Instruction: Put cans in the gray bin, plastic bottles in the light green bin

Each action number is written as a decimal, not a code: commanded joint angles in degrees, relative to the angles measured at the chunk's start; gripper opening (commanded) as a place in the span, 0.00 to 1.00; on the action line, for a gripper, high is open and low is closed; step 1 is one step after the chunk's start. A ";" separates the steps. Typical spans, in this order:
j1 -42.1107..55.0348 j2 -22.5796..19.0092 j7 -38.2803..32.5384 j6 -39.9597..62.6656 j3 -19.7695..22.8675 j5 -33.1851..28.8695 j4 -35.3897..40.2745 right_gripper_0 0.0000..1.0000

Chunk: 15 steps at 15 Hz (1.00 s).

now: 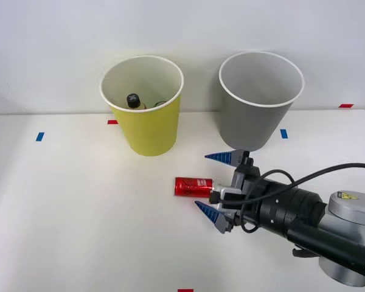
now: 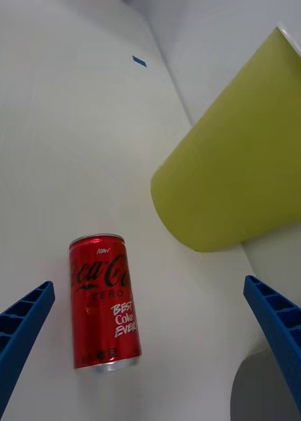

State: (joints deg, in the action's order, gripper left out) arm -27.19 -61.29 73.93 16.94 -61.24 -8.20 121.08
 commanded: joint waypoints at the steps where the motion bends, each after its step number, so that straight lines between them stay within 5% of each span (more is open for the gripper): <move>1: -2.87 0.82 1.48 12.95 -0.37 10.40 6.80 1.00; 4: -5.42 1.97 3.41 16.73 -0.46 17.43 6.98 1.00; 9: -12.98 3.81 16.33 26.39 -2.04 34.21 6.98 1.00; 15: -18.95 8.38 28.28 35.53 -2.04 45.03 2.15 1.00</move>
State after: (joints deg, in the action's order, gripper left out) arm -45.70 -53.94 100.29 52.36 -63.29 35.04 125.15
